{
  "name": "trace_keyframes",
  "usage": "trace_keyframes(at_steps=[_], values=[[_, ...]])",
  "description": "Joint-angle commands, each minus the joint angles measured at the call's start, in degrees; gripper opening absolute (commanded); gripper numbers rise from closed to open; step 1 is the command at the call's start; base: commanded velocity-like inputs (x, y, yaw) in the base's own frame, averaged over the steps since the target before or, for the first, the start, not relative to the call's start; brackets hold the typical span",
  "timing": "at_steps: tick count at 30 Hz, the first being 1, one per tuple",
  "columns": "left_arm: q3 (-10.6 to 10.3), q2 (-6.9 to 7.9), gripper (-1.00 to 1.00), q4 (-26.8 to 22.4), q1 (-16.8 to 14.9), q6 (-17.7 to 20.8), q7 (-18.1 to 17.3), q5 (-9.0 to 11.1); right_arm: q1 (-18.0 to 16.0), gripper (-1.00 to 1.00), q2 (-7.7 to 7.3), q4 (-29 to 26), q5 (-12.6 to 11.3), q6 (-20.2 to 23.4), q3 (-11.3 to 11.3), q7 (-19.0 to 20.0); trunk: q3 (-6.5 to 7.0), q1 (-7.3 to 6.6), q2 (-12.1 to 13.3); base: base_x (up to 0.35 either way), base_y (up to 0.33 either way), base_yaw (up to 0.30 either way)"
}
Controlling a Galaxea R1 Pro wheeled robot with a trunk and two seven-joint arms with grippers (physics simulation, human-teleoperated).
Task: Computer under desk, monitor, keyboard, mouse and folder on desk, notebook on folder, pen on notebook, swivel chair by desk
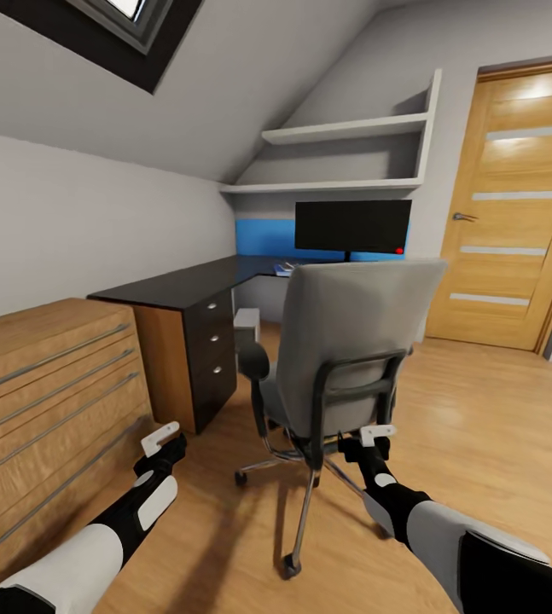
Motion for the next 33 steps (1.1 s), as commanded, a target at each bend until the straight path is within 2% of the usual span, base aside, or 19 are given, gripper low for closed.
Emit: trace_keyframes(at_steps=[1, 21, 33], values=[[-0.5, 0.04, 1.0, -0.1, 0.0, -0.2, 0.4, 0.5, 0.0, 1.0, 0.01, -0.1, -0.3, 0.0, 0.5, -0.4, -0.06, 0.0, 0.0, 0.088, -0.016, 0.0], [-0.5, 0.0, 1.0, -0.1, -0.1, -0.6, 0.4, 0.5, 0.0, 1.0, 0.04, -0.1, -0.3, -0.1, 0.5, -0.4, -0.06, 0.0, 0.0, 0.057, -0.002, 0.007], [-0.4, 0.0, 1.0, -0.1, -0.1, -0.6, 0.4, 0.5, 0.0, 1.0, 0.04, -0.1, -0.3, -0.1, 0.5, -0.4, -0.06, 0.0, 0.0, 0.0, 0.0, 0.185]])
